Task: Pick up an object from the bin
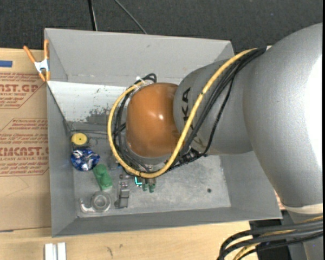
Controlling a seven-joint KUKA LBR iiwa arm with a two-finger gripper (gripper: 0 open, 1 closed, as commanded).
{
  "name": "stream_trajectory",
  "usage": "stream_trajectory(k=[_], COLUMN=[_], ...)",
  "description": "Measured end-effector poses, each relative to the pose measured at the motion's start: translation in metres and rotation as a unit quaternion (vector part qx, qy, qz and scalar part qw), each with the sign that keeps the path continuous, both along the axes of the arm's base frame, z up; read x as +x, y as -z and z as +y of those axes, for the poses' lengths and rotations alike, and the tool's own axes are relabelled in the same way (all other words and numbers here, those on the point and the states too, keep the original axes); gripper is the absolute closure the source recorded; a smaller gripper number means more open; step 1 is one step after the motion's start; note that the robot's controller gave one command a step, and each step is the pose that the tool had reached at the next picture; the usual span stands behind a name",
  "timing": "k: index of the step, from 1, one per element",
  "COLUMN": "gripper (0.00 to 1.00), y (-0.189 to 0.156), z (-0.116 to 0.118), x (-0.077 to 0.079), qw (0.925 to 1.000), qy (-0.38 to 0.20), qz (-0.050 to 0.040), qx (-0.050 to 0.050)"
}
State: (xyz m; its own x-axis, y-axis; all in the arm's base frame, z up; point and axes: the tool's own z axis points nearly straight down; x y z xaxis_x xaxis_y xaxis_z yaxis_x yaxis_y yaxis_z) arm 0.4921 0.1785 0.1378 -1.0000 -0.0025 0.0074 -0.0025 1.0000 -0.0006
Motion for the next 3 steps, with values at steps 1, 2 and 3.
stream_trajectory(k=[1, 2, 3], gripper=[0.0, 0.0, 0.0], y=[-0.023, 0.019, 0.068], z=[-0.005, -0.017, 0.044], x=[-0.002, -0.01, 0.011], qw=[0.99, 0.9887, 0.9551], qy=[-0.141, -0.15, -0.296], qz=[-0.0049, -0.0012, -0.0035], qx=[0.001, 0.001, 0.002])
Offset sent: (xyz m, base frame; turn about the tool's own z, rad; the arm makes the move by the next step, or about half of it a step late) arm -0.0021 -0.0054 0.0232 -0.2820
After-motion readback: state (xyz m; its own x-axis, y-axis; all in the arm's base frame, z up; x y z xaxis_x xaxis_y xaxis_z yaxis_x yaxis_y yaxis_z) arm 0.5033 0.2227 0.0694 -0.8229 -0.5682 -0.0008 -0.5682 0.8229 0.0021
